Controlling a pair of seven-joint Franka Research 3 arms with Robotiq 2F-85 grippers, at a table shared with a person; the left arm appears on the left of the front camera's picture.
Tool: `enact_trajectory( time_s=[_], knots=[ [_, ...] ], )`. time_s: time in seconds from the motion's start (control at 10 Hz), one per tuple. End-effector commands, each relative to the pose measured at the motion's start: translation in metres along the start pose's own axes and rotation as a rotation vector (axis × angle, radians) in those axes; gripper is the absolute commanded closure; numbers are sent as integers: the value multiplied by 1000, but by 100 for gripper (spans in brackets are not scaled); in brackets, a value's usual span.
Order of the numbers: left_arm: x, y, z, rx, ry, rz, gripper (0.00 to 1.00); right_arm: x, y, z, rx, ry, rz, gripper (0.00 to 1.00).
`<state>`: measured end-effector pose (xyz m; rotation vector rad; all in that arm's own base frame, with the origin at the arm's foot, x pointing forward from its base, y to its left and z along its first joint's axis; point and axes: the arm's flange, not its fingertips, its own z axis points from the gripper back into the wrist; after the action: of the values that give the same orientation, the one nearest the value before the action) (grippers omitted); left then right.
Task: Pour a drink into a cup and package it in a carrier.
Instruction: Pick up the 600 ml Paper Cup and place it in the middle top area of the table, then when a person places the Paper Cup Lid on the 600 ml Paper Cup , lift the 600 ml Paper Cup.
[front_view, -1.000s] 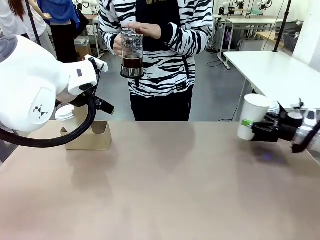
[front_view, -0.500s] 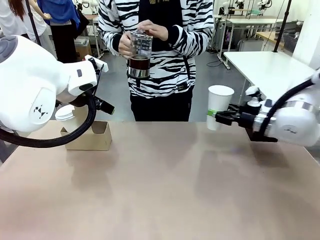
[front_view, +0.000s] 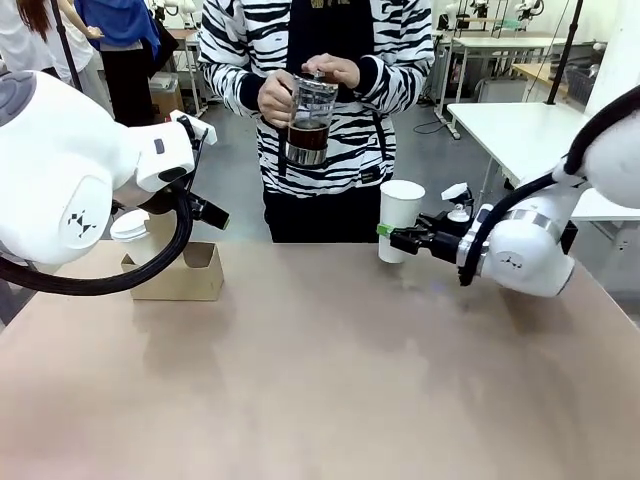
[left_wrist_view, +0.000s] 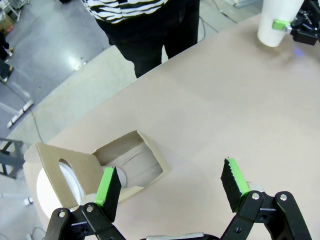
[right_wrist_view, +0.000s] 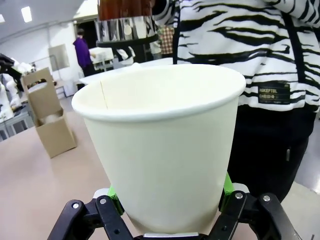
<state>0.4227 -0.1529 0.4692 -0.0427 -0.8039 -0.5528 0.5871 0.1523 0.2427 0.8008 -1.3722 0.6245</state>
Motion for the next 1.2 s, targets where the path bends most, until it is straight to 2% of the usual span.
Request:
enact_trajectory(
  time_s=[0.0,0.1,0.2,1.1],
  knots=[
    [1,1,2,1,-4,2,0,-7,-4,-12,-49,0,57,19],
    [1,1,2,1,-4,2,0,-10,-6,-15,-56,14,61,19],
    [1,1,2,1,-4,2,0,-6,-2,-4,-1,2,2,19],
    [1,1,2,1,-4,2,0,-6,-2,-4,-1,2,2,19]
  ],
)
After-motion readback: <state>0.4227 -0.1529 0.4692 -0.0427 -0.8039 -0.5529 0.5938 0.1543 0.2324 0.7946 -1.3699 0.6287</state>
